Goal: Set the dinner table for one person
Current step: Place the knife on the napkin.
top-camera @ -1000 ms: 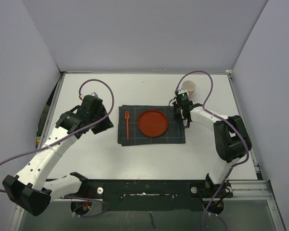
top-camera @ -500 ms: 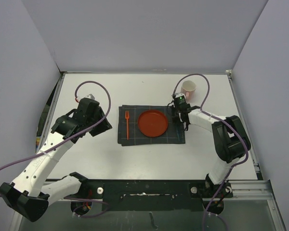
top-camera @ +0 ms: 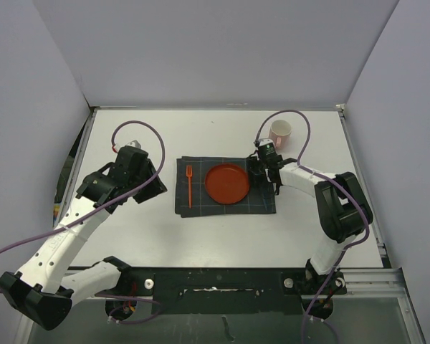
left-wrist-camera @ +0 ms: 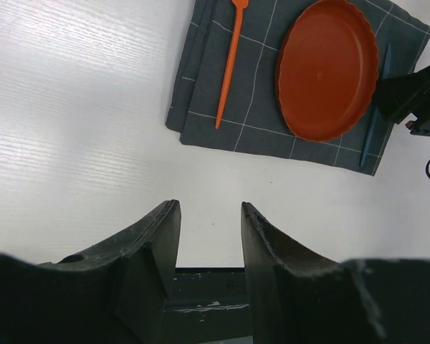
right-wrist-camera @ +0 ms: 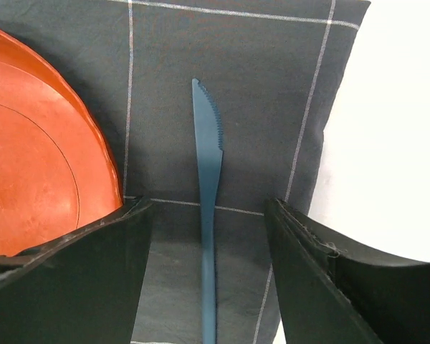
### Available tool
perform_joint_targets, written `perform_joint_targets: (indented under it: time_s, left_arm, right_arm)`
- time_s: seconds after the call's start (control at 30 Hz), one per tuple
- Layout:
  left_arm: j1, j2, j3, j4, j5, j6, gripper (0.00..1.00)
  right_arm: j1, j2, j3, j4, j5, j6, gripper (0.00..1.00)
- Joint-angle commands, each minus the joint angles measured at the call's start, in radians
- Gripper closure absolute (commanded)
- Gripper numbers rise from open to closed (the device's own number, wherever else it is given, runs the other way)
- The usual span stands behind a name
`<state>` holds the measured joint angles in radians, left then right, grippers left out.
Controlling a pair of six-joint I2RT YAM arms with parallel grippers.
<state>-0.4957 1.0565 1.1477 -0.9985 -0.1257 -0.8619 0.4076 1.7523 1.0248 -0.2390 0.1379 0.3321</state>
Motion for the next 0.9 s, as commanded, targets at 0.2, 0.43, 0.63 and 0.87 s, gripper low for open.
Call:
perform_joint_targets:
  time_s: [0.2,0.43,0.63,0.87]
  left_arm:
    - [-0.007,-0.007,0.018,0.028,-0.017,0.020,0.62]
    - [-0.009,0.045,0.030,0.059,-0.010,0.066,0.62]
    - [-0.013,0.105,0.053,0.026,-0.035,0.122,0.63]
    - [-0.020,0.095,0.030,0.032,-0.015,0.114,0.63]
  right_arm:
    - [0.004,-0.077,0.130,-0.021,0.027,-0.081,0.97]
    - [0.007,-0.135,0.211,-0.097,-0.071,-0.286,1.00]
    - [-0.014,-0.161,0.208,-0.305,-0.213,-0.479,1.00]
    - [-0.025,-0.197,0.054,-0.308,-0.282,-0.531,1.00]
